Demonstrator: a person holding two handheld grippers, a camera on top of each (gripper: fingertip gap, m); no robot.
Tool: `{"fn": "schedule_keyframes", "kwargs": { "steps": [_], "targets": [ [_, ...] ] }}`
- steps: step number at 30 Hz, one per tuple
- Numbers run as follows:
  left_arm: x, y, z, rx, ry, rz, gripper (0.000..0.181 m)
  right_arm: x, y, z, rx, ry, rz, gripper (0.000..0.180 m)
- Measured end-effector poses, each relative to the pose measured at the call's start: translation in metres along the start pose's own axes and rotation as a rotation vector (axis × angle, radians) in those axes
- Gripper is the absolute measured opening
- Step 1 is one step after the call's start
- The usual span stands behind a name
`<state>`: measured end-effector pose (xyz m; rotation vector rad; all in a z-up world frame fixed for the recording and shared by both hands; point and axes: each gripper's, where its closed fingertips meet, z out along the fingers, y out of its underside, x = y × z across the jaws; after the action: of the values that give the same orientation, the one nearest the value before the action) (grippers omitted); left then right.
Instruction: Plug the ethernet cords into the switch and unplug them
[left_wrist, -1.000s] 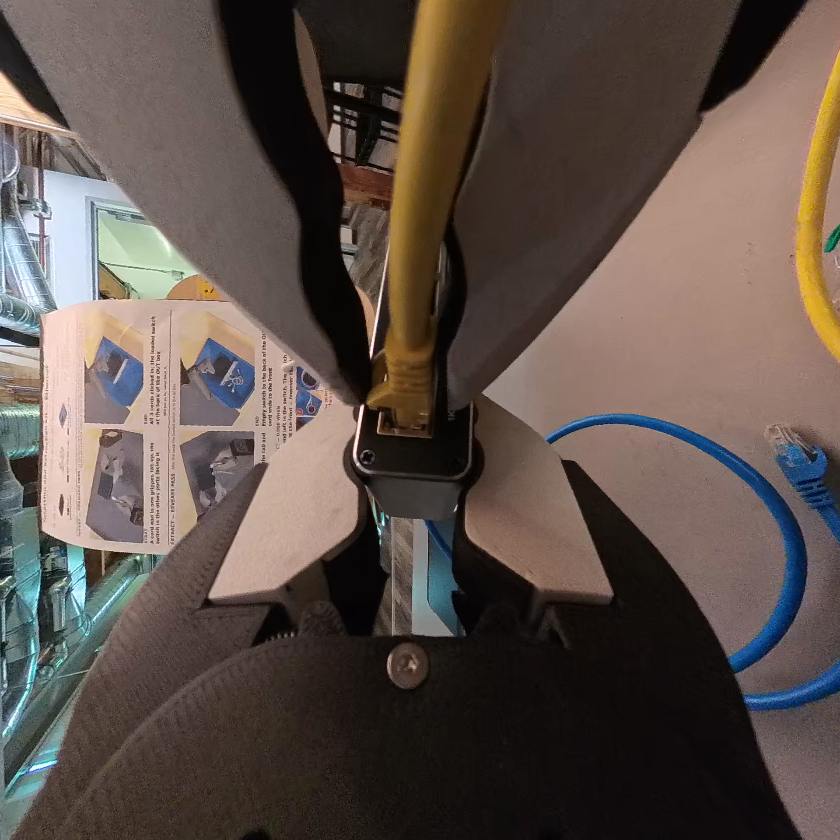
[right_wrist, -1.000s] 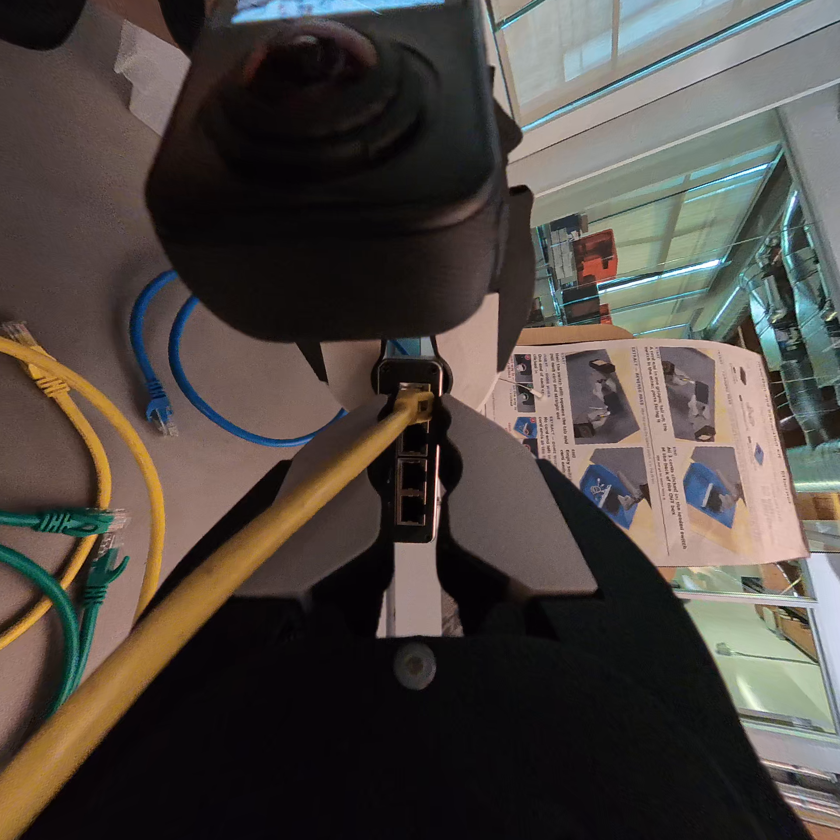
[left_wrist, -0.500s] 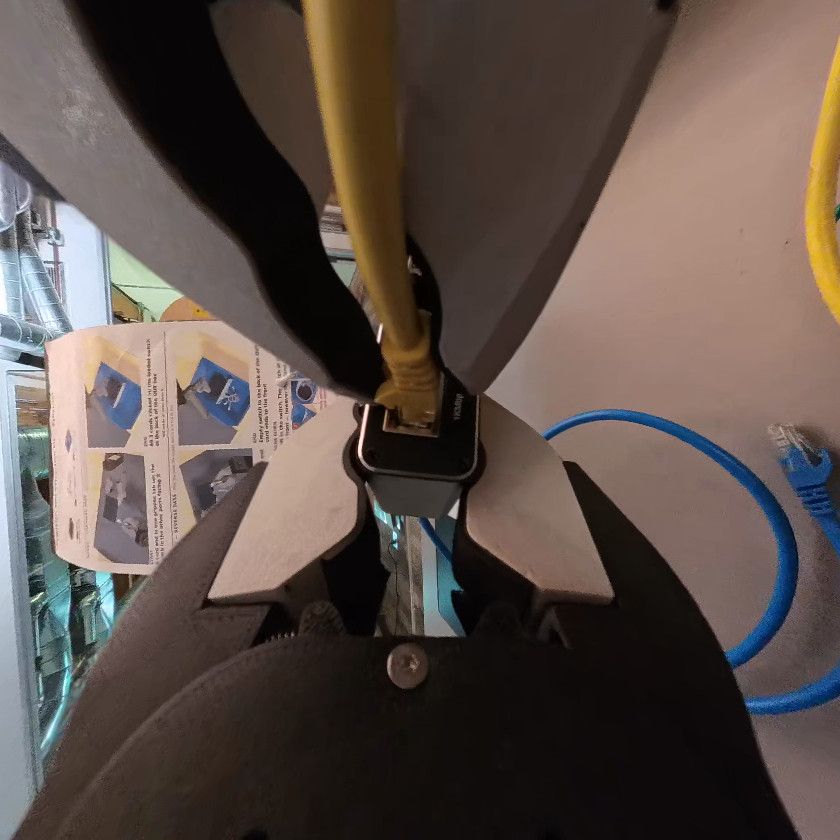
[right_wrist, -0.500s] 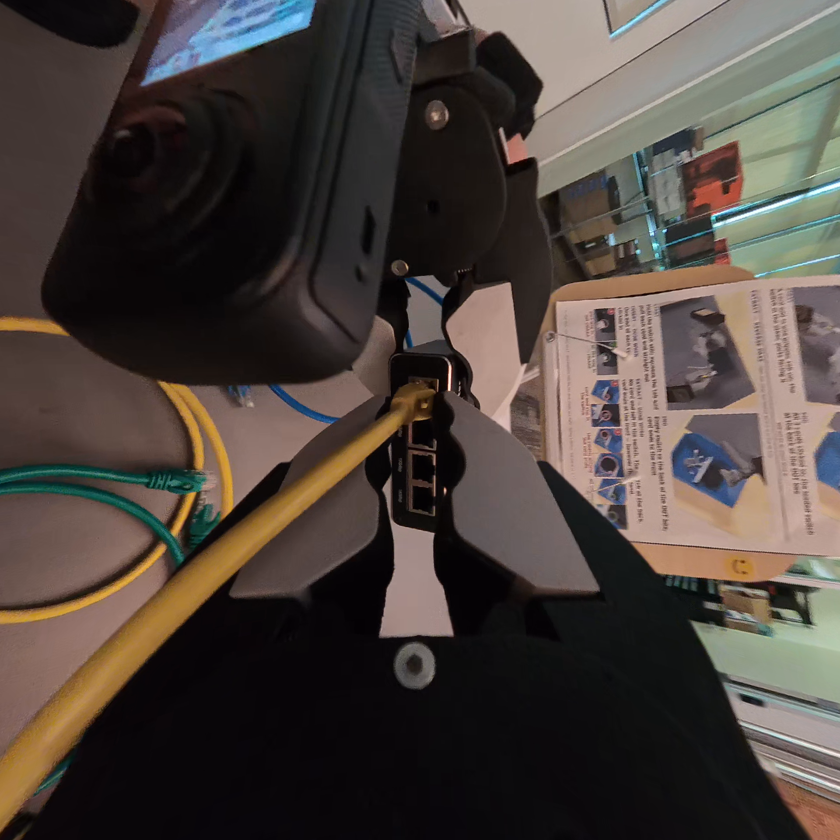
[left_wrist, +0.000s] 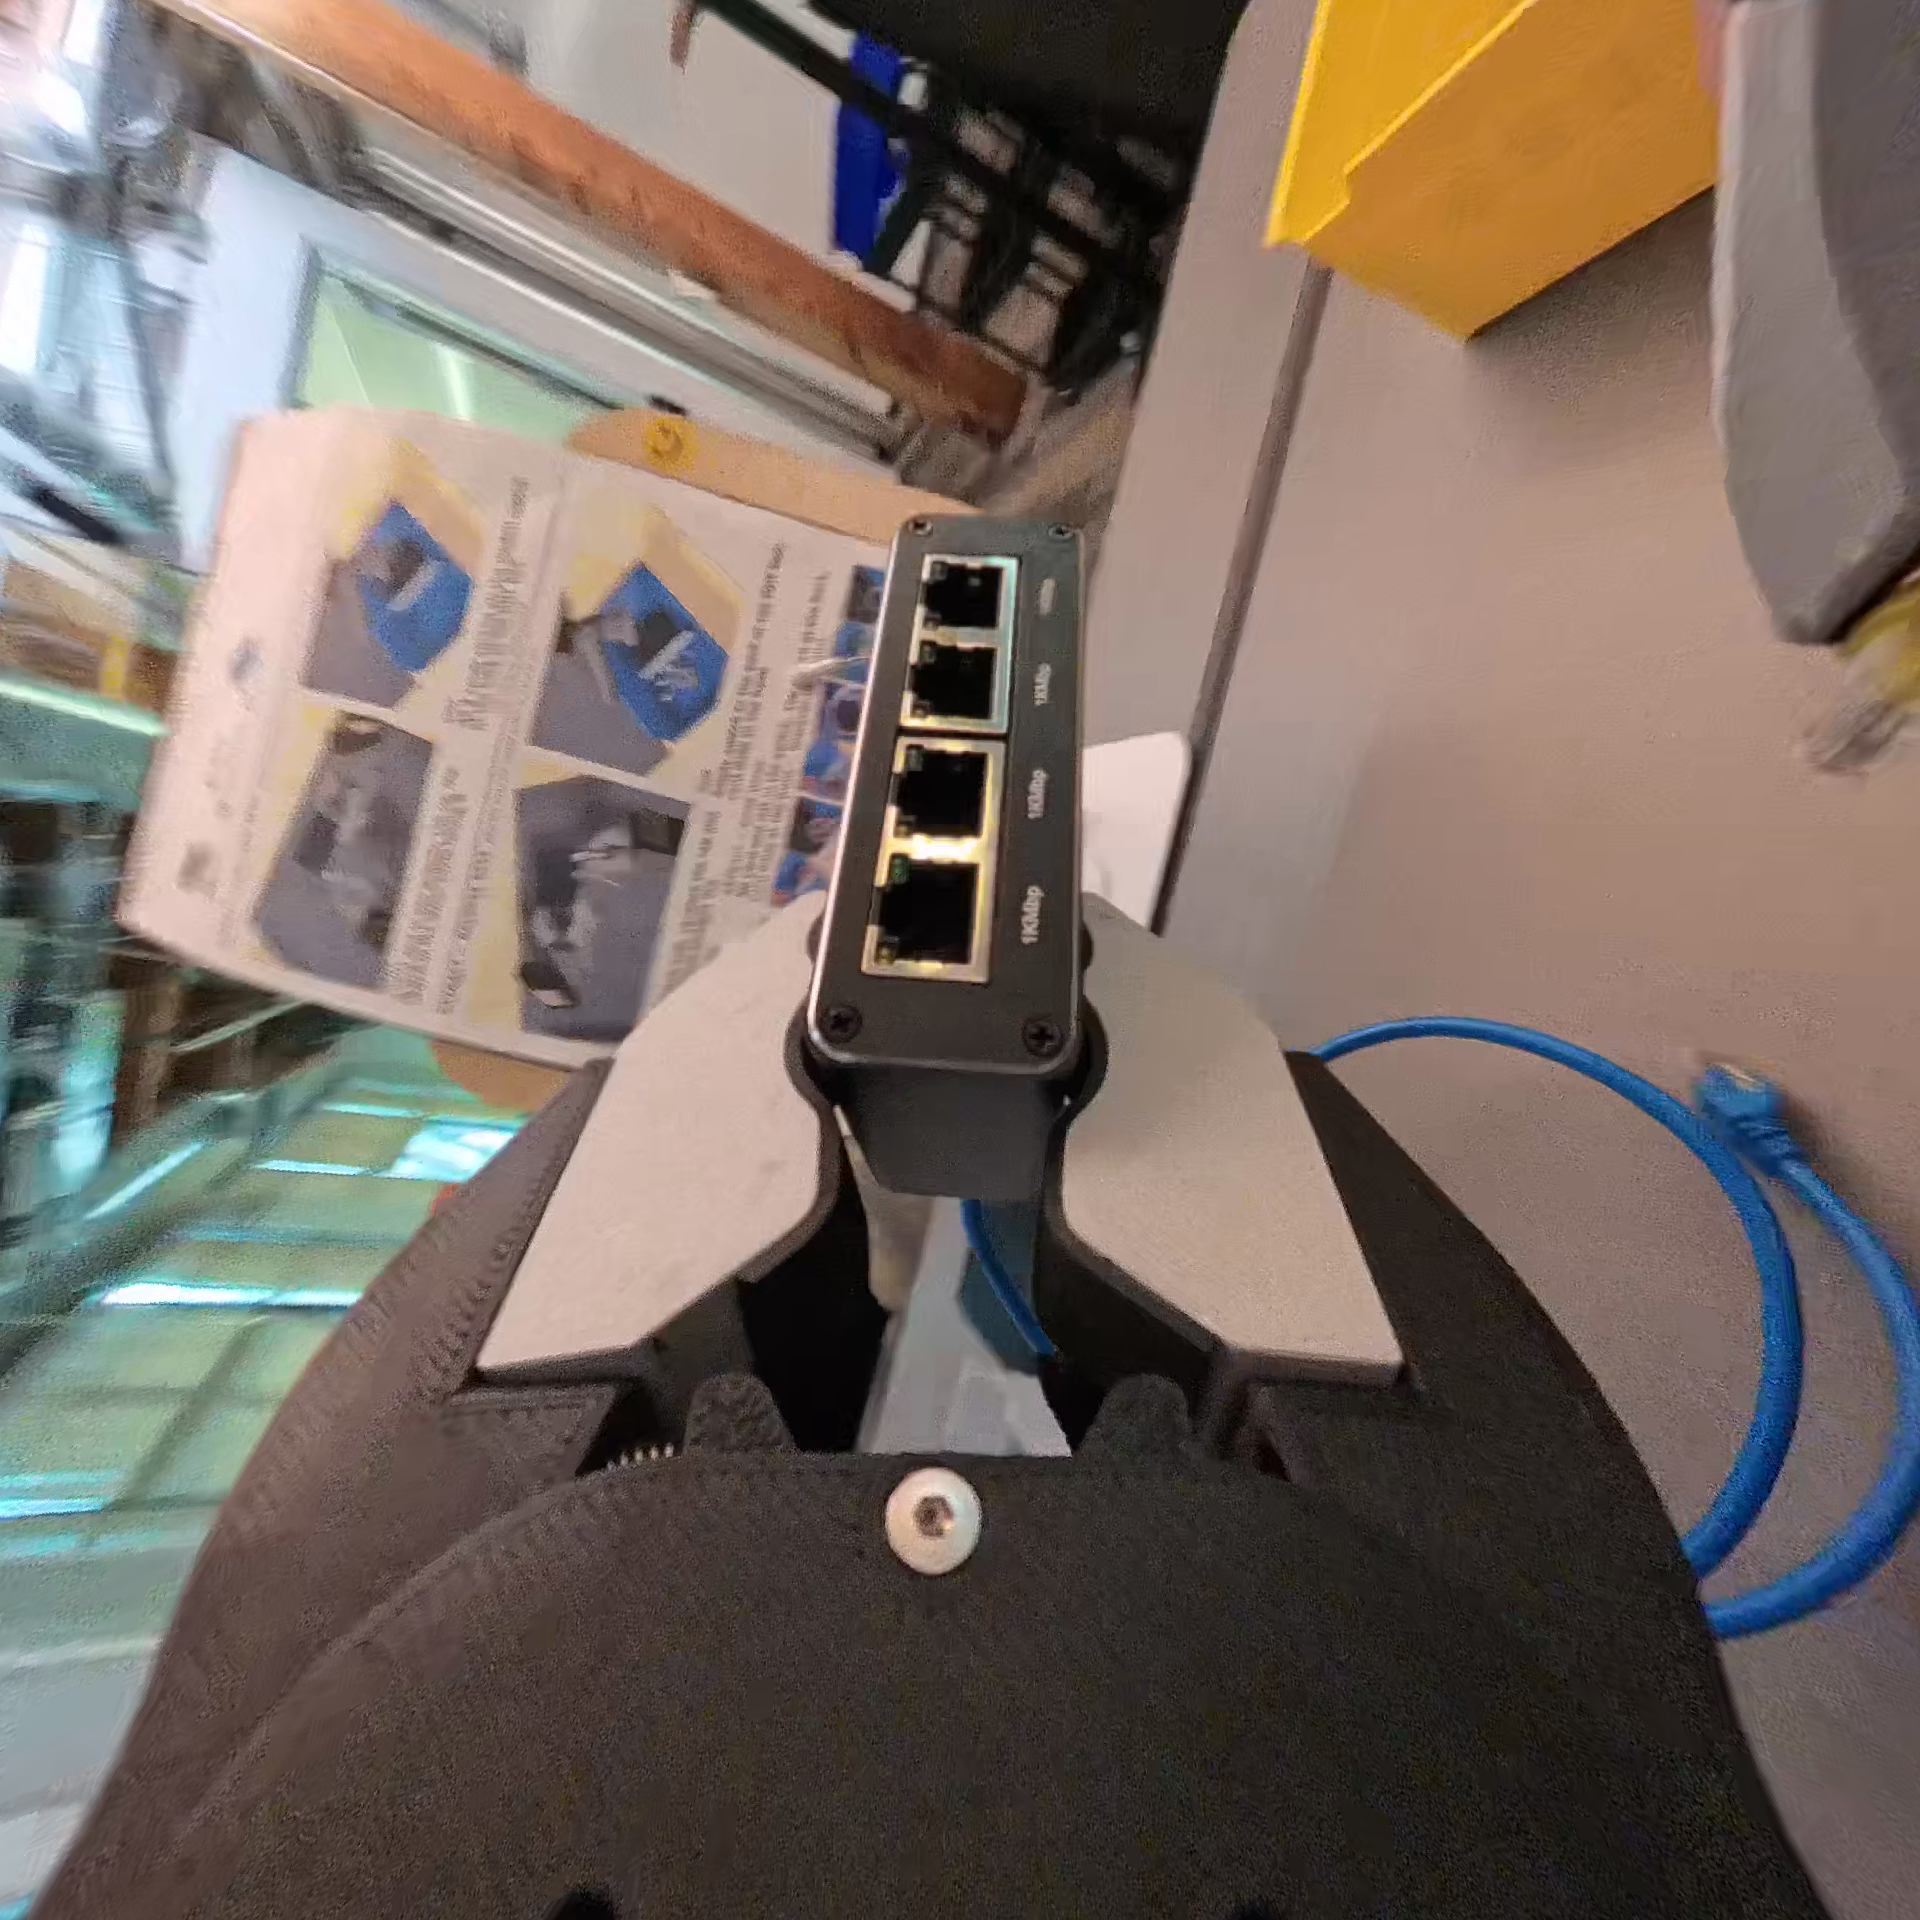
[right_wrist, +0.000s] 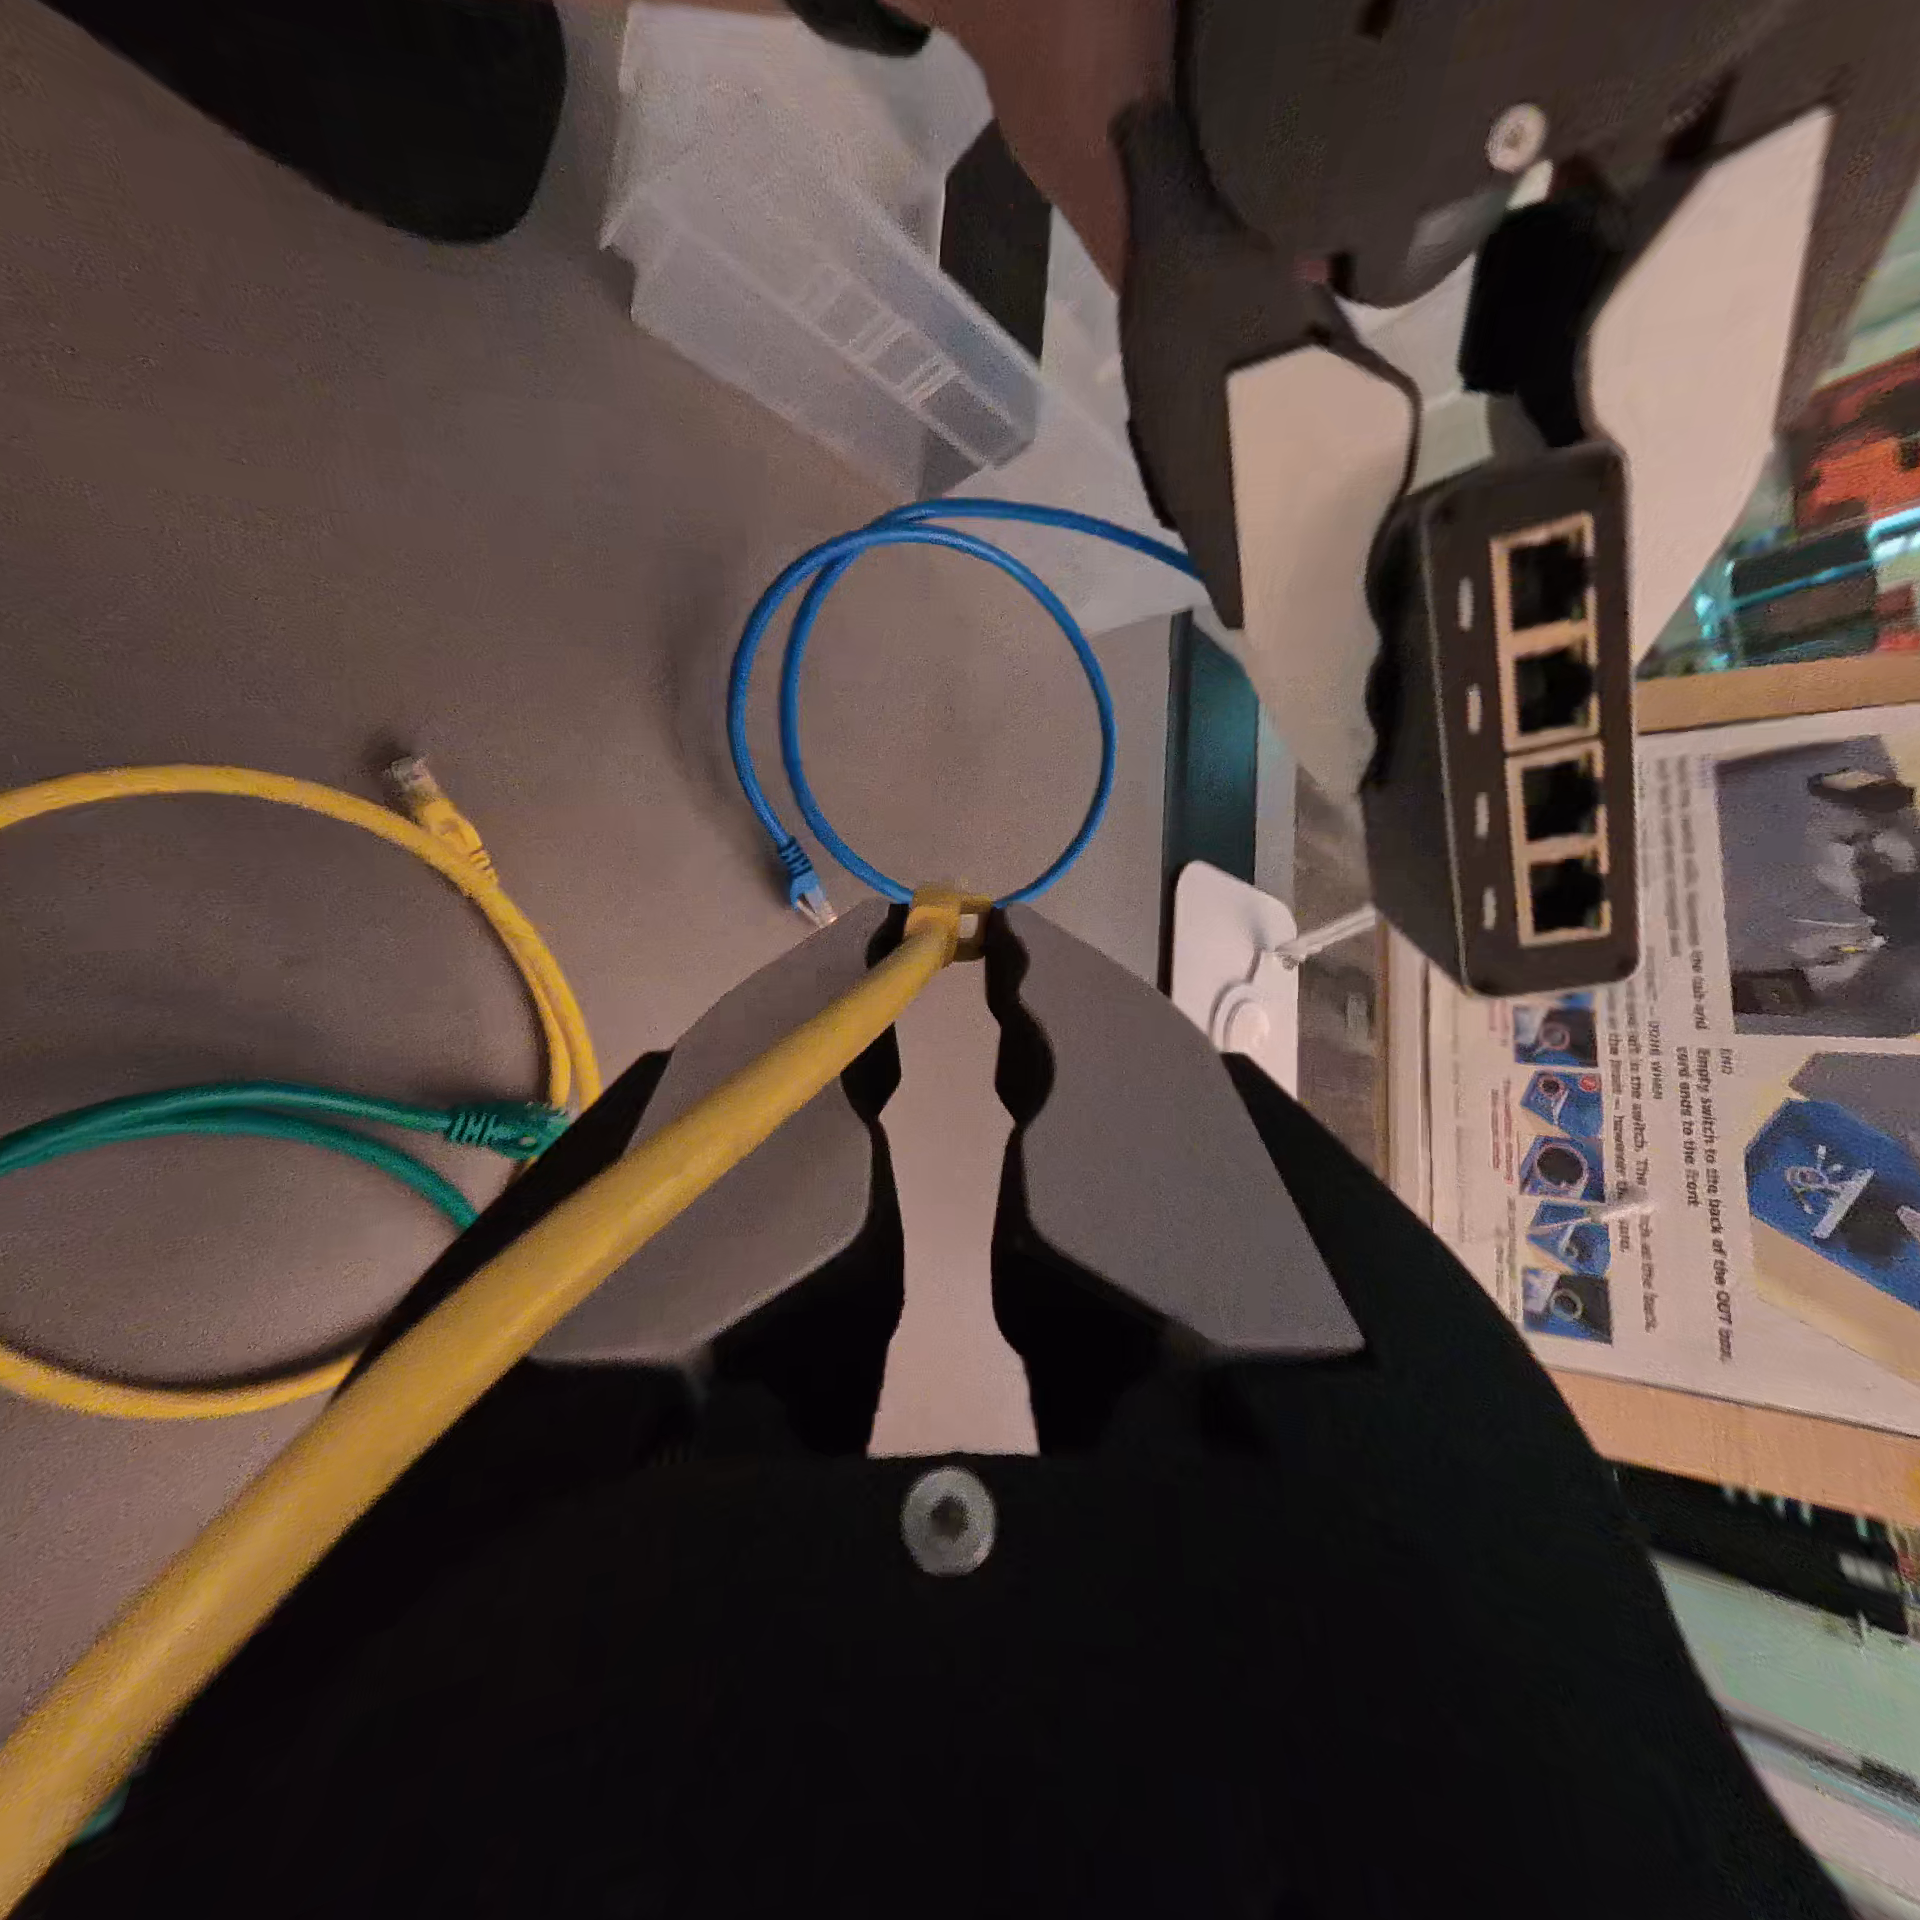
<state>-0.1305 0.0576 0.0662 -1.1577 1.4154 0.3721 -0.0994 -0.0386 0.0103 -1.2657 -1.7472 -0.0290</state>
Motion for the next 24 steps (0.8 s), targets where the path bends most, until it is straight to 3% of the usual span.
{"fn": "schedule_keyframes", "kwargs": {
  "steps": [2,5,10,16,24],
  "targets": [
    [-0.005,0.004,-0.002,-0.042,-0.05,0.054,0.036,0.0,0.004,0.003,0.043,0.006,-0.047,0.013],
    [-0.002,0.008,0.002,-0.052,-0.058,0.111,0.036,0.008,0.05,0.015,-0.134,0.063,-0.1,0.014],
    [-0.001,0.016,0.004,-0.083,-0.048,0.116,0.036,-0.006,0.105,0.04,-0.329,-0.032,0.016,0.016],
    [-0.006,0.012,-0.001,-0.018,-0.021,0.018,0.036,-0.024,0.091,0.041,-0.301,-0.132,0.057,0.036],
    [-0.033,0.0,-0.031,0.169,-0.003,-0.193,0.036,0.019,0.046,-0.021,-0.043,0.073,0.247,0.043]
  ]
}}
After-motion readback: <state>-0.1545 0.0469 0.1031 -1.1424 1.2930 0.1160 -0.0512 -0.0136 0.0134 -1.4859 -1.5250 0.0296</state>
